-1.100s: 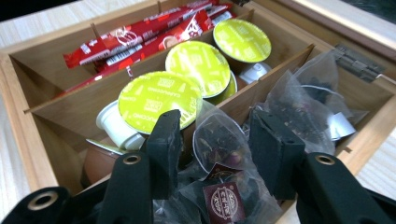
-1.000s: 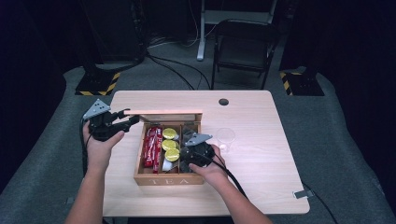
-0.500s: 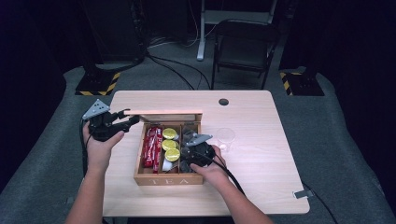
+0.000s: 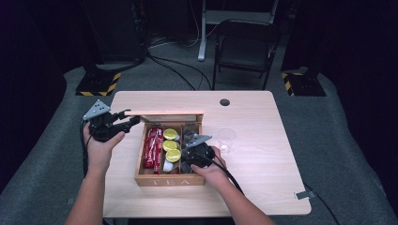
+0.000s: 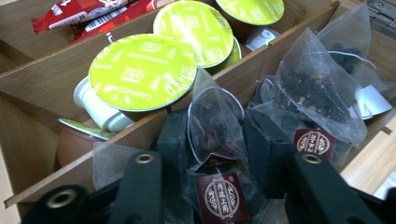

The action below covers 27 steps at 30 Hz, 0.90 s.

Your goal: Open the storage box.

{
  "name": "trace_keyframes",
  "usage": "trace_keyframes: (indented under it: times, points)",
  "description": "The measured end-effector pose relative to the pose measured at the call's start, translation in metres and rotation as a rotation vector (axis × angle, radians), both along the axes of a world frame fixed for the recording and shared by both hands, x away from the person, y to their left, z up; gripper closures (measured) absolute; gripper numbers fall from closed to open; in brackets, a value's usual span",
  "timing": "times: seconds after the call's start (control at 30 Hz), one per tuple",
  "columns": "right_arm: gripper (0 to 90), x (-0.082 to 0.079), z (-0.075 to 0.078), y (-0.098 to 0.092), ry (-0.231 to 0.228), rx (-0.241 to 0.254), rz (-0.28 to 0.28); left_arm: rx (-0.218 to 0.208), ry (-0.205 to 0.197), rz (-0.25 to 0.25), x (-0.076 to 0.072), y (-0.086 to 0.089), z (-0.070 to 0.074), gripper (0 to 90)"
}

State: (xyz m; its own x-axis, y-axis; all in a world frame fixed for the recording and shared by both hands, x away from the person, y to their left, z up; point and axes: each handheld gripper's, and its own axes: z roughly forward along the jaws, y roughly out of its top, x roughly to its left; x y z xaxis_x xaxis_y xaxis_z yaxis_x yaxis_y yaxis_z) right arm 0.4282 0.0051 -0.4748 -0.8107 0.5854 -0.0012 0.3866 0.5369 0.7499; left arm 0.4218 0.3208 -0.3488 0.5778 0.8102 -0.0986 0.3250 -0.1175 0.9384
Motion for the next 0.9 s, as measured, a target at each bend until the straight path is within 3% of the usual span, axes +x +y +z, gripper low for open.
trace_keyframes:
  times: [0.53, 0.9]
  points:
    - [69.6, 0.000, 0.002, -0.001, -0.018, -0.002, 0.012, -0.003, 0.001, -0.001, 0.000, 0.000, -0.001, 47.9]
    - [70.3, -0.003, 0.012, -0.006, -0.045, 0.040, 0.000, -0.003, 0.001, -0.002, 0.000, 0.000, -0.001, 47.9]
